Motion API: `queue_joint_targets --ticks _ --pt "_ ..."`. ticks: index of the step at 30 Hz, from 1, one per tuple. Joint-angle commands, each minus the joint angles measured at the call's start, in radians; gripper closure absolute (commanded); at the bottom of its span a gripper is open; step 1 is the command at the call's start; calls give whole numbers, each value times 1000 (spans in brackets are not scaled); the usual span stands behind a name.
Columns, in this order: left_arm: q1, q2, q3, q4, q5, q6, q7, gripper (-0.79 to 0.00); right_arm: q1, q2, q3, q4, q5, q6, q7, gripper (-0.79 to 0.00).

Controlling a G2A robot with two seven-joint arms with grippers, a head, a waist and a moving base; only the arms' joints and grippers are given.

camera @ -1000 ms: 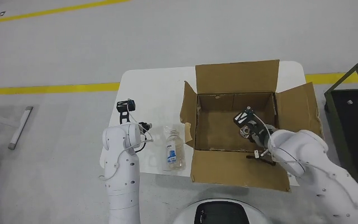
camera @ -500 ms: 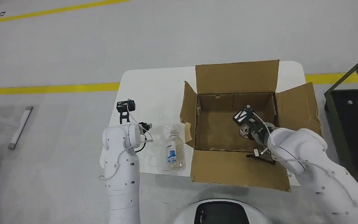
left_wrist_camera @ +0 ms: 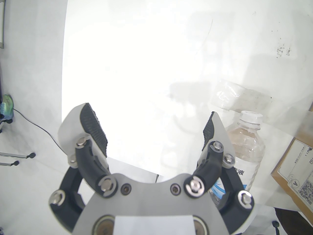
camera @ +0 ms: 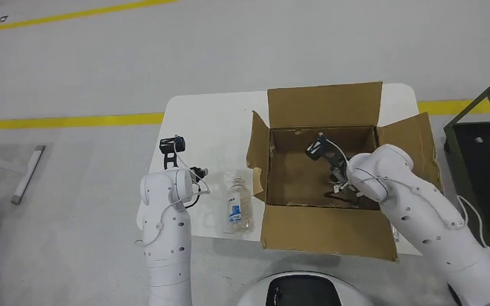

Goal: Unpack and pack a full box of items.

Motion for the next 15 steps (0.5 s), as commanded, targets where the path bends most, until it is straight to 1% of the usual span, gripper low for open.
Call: queue_joint_targets --ticks 1,9,15 --pt "0 0 0 0 0 0 0 -785 13 -4 -11 16 0 4 6 -262" --pt "0 0 0 0 0 0 0 -785 9 -7 -18 27 -24 9 24 -329" --pt "0 0 0 0 0 0 0 -785 -14 -6 -12 37 -29 10 16 -326"
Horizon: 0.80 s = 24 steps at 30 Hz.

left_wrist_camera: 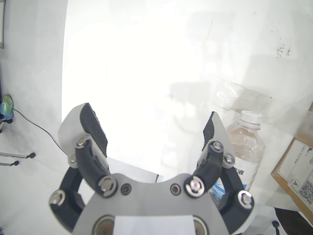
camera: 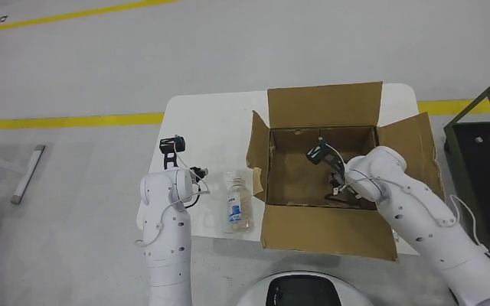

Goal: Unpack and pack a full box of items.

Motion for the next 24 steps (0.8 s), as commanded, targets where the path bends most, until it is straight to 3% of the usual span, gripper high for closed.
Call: queue_joint_targets --ticks 1,24 --pt "0 0 0 0 0 0 0 -785 -7 0 -1 2 -5 0 -6 -326" --pt "0 0 0 0 0 0 0 -785 -14 -16 -18 66 -18 2 -76 -366"
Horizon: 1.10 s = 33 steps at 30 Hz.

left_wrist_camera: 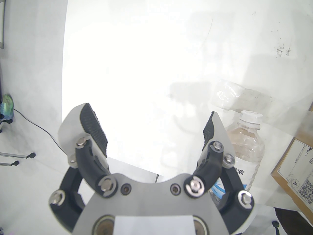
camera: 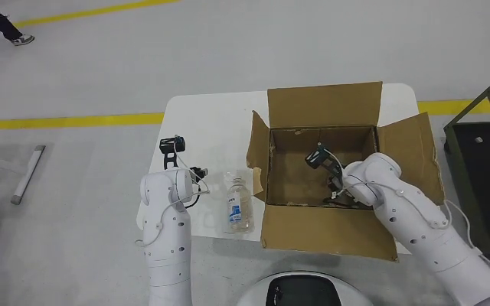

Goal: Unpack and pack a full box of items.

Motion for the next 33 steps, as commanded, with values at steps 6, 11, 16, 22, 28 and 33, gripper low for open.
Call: queue_joint_targets --ticks 6,11,16,22,28,33 --pt "0 0 0 0 0 0 0 -785 7 -6 -7 24 5 -6 -13 -360" --pt "0 0 0 0 0 0 0 -785 12 -10 -8 39 10 -12 -15 -326" --pt "0 0 0 0 0 0 0 -785 16 -13 -8 41 18 -12 -14 -194" --pt "0 0 0 0 0 0 0 -785 20 -18 -13 28 32 -18 -9 -185" --pt "0 0 0 0 0 0 0 -785 26 -23 -24 25 30 -20 -8 -228" --pt "0 0 0 0 0 0 0 -785 29 -26 -27 27 26 -20 -8 -262"
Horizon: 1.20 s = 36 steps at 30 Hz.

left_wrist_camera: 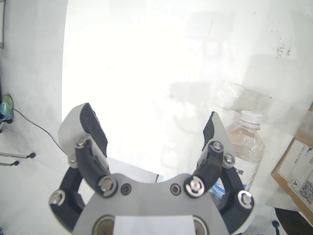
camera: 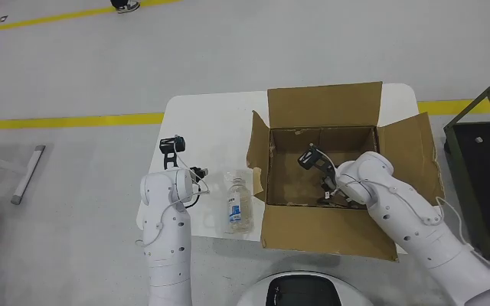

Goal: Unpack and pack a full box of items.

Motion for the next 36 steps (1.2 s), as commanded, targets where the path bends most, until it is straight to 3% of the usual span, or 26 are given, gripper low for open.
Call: queue_joint_targets --ticks 1,30,32,33,35,36 --pt "0 0 0 0 0 0 0 -785 1 -1 -1 1 -3 0 0 -265" --pt "0 0 0 0 0 0 0 -785 1 -11 5 35 -20 -10 8 -262" --pt "0 0 0 0 0 0 0 -785 3 -12 5 38 -18 -10 9 -228" --pt "0 0 0 0 0 0 0 -785 3 -13 5 40 -18 -10 9 -179" --pt "0 0 0 0 0 0 0 -785 5 -14 5 40 -17 -11 8 0" --pt "0 0 0 0 0 0 0 -785 5 -14 6 41 -17 -11 6 0"
